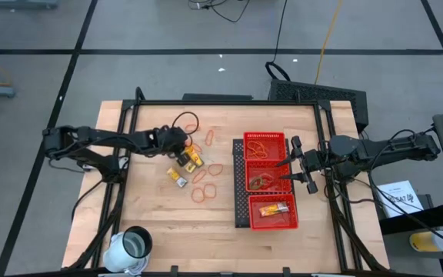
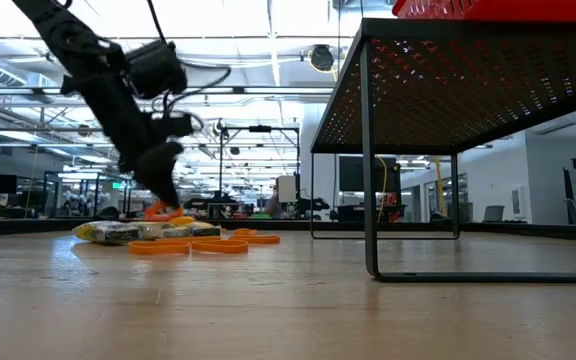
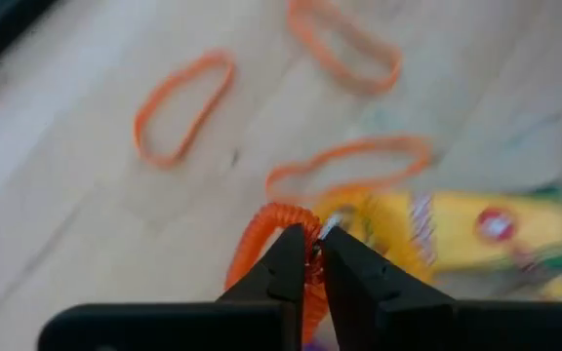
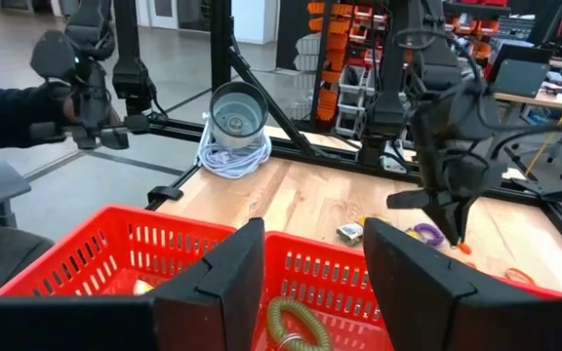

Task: Pick & Place Office Desk Supplies
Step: Put the orange spring keychain into the middle red bin on the shelf

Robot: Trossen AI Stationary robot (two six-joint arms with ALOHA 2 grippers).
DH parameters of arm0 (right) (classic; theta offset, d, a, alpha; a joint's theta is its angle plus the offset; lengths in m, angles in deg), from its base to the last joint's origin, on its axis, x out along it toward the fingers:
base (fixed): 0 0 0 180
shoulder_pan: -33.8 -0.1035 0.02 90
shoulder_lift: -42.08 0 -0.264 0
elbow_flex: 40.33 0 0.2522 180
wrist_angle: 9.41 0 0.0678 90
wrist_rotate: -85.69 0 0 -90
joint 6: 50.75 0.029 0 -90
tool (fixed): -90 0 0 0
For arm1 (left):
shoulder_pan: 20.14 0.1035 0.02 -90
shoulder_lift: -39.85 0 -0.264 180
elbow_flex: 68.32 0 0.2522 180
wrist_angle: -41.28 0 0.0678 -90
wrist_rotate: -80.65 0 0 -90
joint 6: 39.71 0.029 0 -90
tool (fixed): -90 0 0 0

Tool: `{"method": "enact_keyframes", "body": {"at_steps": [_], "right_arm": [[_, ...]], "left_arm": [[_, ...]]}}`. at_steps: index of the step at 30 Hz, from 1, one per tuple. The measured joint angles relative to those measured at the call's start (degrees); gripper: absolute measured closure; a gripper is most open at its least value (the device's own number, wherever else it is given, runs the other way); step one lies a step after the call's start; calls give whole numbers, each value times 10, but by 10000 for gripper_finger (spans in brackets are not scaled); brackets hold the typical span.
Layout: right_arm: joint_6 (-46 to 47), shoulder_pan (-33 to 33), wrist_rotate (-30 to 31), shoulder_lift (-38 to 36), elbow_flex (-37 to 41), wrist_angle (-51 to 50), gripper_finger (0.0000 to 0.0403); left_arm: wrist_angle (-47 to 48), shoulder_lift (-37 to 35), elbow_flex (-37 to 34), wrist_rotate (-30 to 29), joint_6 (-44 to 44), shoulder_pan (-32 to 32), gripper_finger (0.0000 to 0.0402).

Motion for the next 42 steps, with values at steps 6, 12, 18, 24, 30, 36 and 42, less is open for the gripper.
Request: {"method": "enact_keyframes", "body": {"at_steps": [6,12,18,24,30,36,42], "right_arm": [[0,0,0,3,0,0,238],[0,0,2,20,0,1,238],[-5,0,61,52,0,22,238],[-10,0,105,90,0,106,238],[-20,2,102,141,0,215,238],[-19,19,102,196,0,299,235],[11,34,76,244,0,359,211]], "left_arm": [[1,-43,34,29,-23,-1,392],[-56,-91,55,61,-88,-14,362],[-247,-100,55,151,-74,-55,372],[-413,-75,56,164,-57,-107,384],[-432,-25,105,165,-17,-153,378],[-416,47,188,204,46,-183,377],[-415,109,261,261,65,-191,376]]}}
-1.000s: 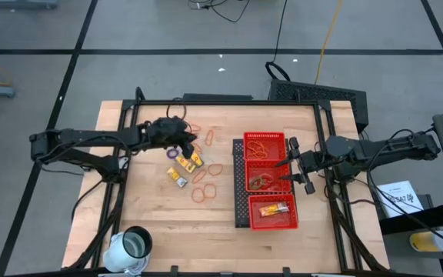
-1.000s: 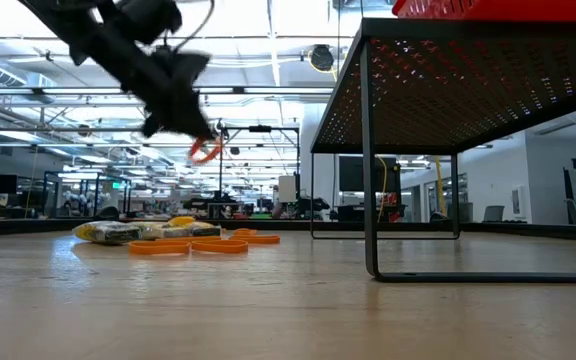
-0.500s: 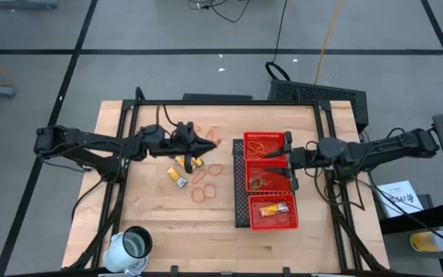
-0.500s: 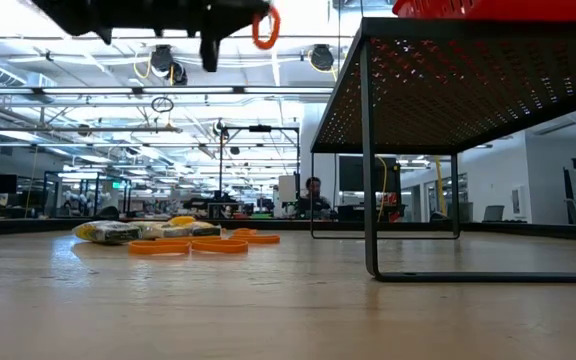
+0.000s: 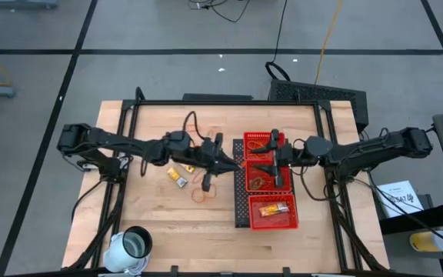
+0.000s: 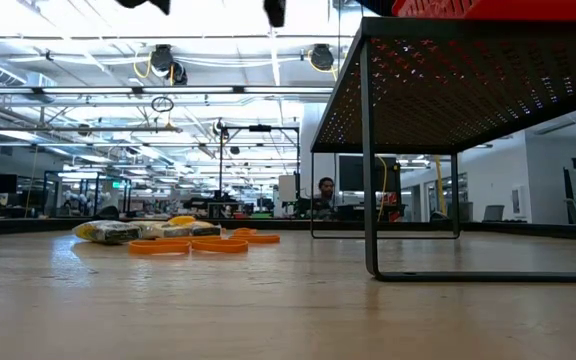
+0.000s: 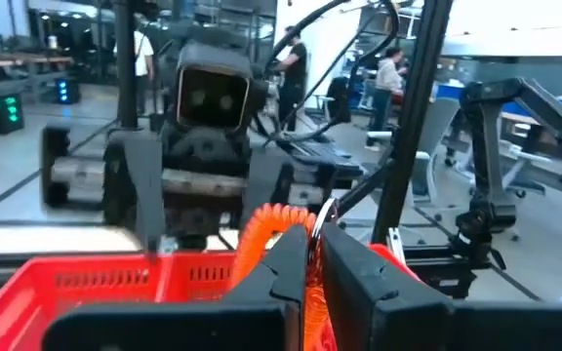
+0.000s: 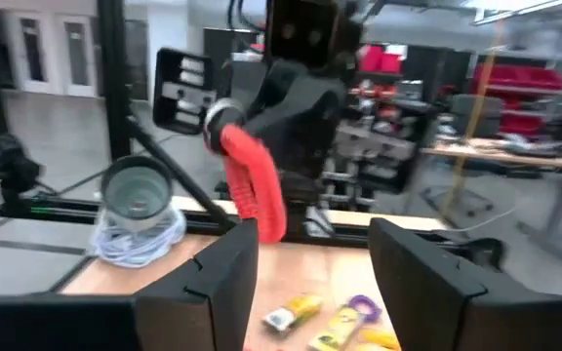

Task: Pick & Place Office Desk Supplies
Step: Put the orange spring keychain into the middle red bin on the shelf

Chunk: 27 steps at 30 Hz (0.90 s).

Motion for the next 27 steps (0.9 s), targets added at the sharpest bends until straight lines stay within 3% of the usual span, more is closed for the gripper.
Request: {"method": "enact_keyframes", "body": {"at_steps": [7,14,19,27], "right_arm": [[23,2,-82,59,0,89,184],[15,4,-94,100,0,143,187],[11,5,-94,96,0,142,233],[-22,5,-97,96,0,121,349]], "left_arm": [[2,53,57,28,2,2,376],[37,78,85,28,2,9,376],[50,71,86,28,2,11,376],[52,71,86,24,0,12,376]]}}
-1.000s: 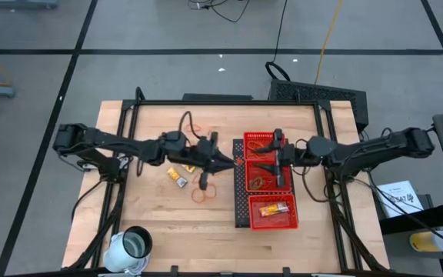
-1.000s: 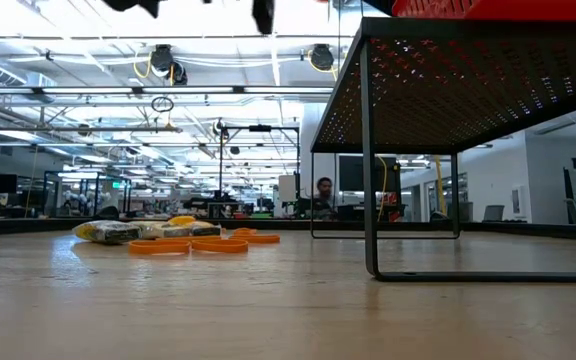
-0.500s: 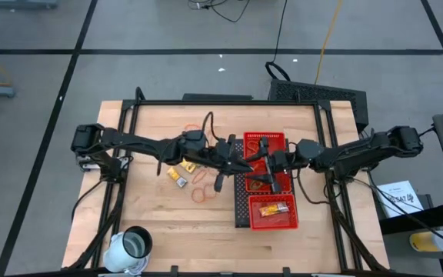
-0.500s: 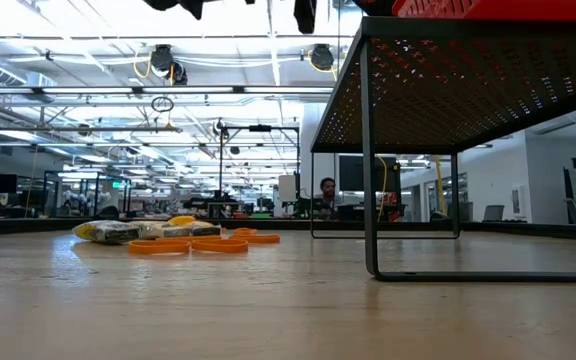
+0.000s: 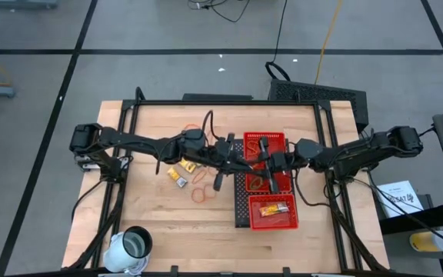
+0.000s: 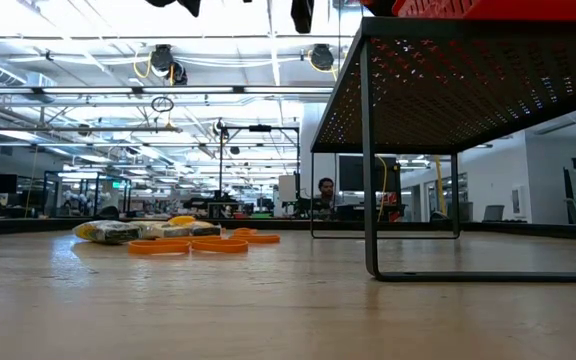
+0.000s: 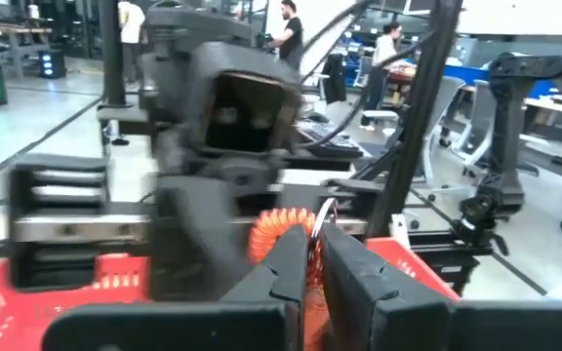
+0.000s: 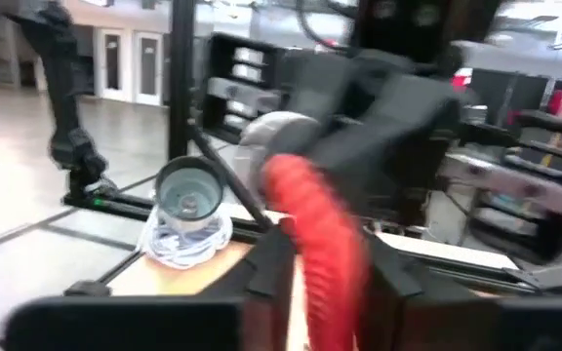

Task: Pick & Place Office Desk Supplies
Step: Put the orange spring keychain into the middle red bin on the shelf

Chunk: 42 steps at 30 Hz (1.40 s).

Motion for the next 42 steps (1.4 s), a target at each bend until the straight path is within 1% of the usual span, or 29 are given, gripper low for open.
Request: {"method": "enact_keyframes", "body": {"at_steps": [3,5,7,9,11,17,21,24,28,32,35,37,42], "right_arm": [[-13,-1,0,0,0,0,385],[-18,0,0,0,0,0,390],[-17,-1,0,0,0,-1,381],[-14,-1,0,0,0,0,372],[-11,0,0,0,0,0,371],[-11,1,0,-8,0,-11,386],[-10,3,2,-42,0,-60,382],[-7,3,2,-81,0,-104,381],[10,1,2,-142,0,-193,381],[29,1,1,-195,0,-295,374],[52,-2,1,-221,0,-353,372],[58,-8,1,-233,0,-387,374],[52,-31,0,-237,0,-409,377]], "left_arm": [[1,0,0,-1,0,1,375],[0,0,0,-4,2,0,373],[1,0,0,-6,5,0,360],[1,0,0,-18,14,0,334],[4,-5,0,-29,24,0,300],[13,-26,0,-34,33,3,196],[74,-61,0,-42,57,15,151],[159,-100,0,-75,56,28,130],[275,-138,0,-126,45,45,115],[317,-141,-1,-134,39,53,113],[307,-143,-7,-136,39,55,119],[287,-143,-23,-150,39,55,125],[209,-142,-63,-187,29,61,140]]}}
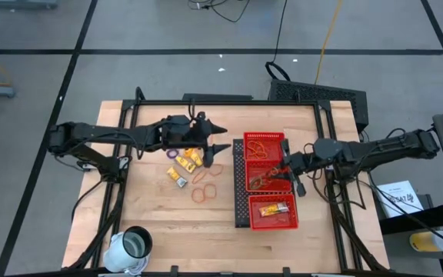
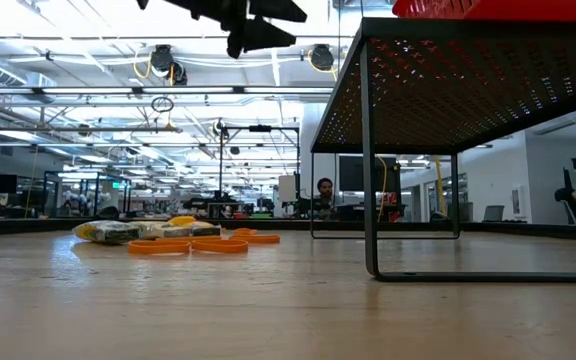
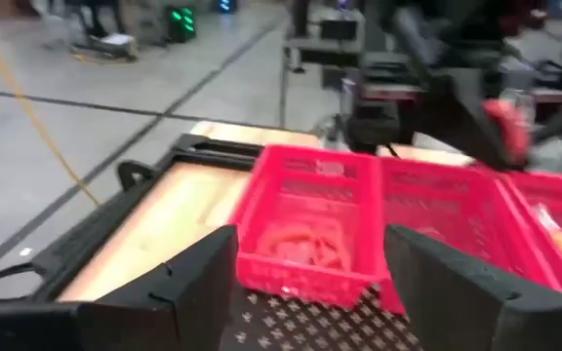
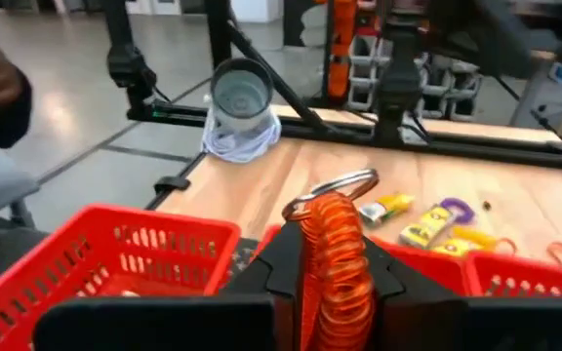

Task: Pick & Place Office Desk Supplies
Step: Put the orange spring keychain into the middle red bin on the shelf, then put the orange rubber band into the top red bin on the shelf

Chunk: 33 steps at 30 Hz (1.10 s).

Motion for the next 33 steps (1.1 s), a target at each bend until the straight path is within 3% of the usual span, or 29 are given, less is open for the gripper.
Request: {"method": "enact_keyframes", "body": {"at_steps": [6,20,28,33], "right_arm": [[7,-9,0,1,0,0,345],[5,-9,1,1,0,-2,225],[5,-9,2,-12,0,-2,211],[5,-9,2,-28,0,-3,216]], "left_arm": [[6,4,-18,-11,-11,4,148],[41,8,-18,-11,-53,2,149],[136,2,-18,-13,-82,2,149],[202,0,-18,-76,-110,2,149]]}}
